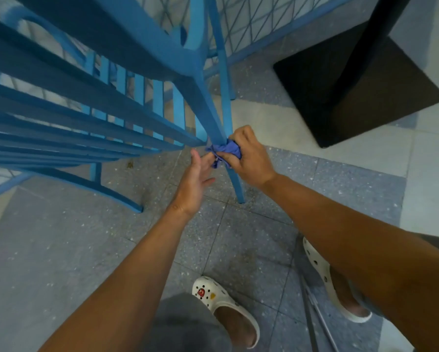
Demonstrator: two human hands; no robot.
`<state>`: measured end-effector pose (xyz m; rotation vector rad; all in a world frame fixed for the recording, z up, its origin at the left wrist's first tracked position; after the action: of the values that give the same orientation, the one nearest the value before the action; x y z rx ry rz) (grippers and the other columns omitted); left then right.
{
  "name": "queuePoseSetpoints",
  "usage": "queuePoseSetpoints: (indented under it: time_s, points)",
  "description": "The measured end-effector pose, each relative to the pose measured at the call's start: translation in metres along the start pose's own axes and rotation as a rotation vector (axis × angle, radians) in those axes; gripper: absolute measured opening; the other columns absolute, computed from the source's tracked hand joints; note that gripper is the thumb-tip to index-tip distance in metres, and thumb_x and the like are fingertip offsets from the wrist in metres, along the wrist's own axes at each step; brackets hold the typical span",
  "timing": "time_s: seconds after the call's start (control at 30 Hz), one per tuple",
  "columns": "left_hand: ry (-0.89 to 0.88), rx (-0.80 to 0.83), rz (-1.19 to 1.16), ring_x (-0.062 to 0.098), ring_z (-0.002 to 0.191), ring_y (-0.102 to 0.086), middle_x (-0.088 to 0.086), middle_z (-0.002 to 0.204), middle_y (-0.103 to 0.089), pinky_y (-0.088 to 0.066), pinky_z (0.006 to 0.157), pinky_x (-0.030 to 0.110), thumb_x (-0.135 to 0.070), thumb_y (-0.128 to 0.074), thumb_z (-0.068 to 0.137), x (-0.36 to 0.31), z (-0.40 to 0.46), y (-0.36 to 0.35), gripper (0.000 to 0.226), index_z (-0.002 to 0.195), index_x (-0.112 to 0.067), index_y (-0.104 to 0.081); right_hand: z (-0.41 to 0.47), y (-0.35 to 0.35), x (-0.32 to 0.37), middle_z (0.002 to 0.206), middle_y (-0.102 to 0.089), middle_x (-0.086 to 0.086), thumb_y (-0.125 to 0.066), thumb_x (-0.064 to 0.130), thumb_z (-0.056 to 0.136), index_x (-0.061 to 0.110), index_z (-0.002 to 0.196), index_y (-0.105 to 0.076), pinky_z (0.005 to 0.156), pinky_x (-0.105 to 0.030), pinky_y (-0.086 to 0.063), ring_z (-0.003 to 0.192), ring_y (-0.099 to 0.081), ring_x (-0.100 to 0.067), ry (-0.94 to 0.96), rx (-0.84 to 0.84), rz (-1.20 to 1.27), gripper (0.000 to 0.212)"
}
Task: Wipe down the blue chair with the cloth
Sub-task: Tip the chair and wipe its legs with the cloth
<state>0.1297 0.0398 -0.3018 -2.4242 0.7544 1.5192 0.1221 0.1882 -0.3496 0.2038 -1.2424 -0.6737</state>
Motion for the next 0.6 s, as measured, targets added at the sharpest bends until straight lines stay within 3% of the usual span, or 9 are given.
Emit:
queuePoseSetpoints:
  time_s: [0.1,0.23,0.33,0.43,0.5,0.6]
  points:
    - [0.037,0.001,0.018,0.011,0.138,-0.045,-0.010,0.146,-0.054,-0.029,0.119,0.051,-0.077,-0.009,0.086,0.009,0.008,-0.003,0.086,0.146,-0.030,-0.050,-0.012,-0.015,-0.024,0.102,-0.040,-0.001,-0.073,0.035,0.092,0.008,0.101,-0.058,0.068,-0.023,-0.038,0.079,-0.047,-0.012,-0.076,0.053,0.002,0.032]
    - [0.027,-0.009,0.020,-0.001,0.130,-0.049,-0.030,0.129,-0.060,-0.032,0.114,0.045,-0.077,-0.010,0.087,0.014,0.020,-0.001,0.067,0.129,-0.050,-0.055,-0.036,-0.037,-0.062,0.100,-0.043,0.001,-0.074,0.035,0.091,0.008,0.104,-0.062,0.068,-0.023,-0.034,0.082,-0.050,-0.015,-0.200,0.160,-0.017,0.032]
    - [0.053,-0.003,0.031,0.002,0.135,-0.044,-0.030,0.131,-0.056,-0.029,0.117,0.046,-0.075,-0.010,0.086,0.019,0.025,0.001,0.073,0.139,-0.043,-0.050,-0.058,-0.059,-0.097,0.105,-0.064,-0.005,-0.075,0.029,0.092,0.013,0.098,-0.066,0.080,-0.043,-0.054,0.090,-0.068,-0.028,-0.480,0.335,0.115,0.020]
    - [0.056,0.003,0.071,0.007,0.143,-0.038,-0.024,0.142,-0.050,-0.029,0.118,0.044,-0.074,-0.009,0.087,0.020,0.025,0.002,0.083,0.150,-0.033,-0.044,-0.075,-0.072,-0.110,0.098,-0.076,-0.017,-0.077,0.020,0.091,0.016,0.082,-0.067,0.078,-0.062,-0.059,0.088,-0.075,-0.037,-0.733,0.371,0.432,0.014]
    - [0.059,0.017,0.098,0.011,0.147,-0.035,-0.015,0.153,-0.044,-0.030,0.118,0.043,-0.073,-0.006,0.088,0.019,0.024,0.002,0.085,0.152,-0.029,-0.042,-0.077,-0.074,-0.108,0.098,-0.075,-0.017,-0.079,0.023,0.090,0.015,0.082,-0.066,0.077,-0.055,-0.061,0.087,-0.076,-0.032,-0.739,0.317,0.459,0.016]
    - [0.056,0.044,0.106,0.012,0.149,-0.033,-0.007,0.159,-0.040,-0.027,0.122,0.048,-0.067,0.002,0.096,0.016,0.023,0.000,0.082,0.155,-0.026,-0.038,-0.064,-0.061,-0.095,0.091,-0.064,0.009,-0.079,0.041,0.085,0.028,0.077,-0.059,0.072,-0.038,-0.056,0.077,-0.066,-0.011,-0.613,0.238,0.202,0.025]
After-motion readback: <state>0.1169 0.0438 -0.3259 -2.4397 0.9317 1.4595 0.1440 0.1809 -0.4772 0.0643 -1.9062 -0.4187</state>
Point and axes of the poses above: each hand's wrist, its own z-axis towards the middle knuckle, its own y-axis out of the back of the hand, x = y × z, the point moved 6 cm from there along z, towards the middle knuckle
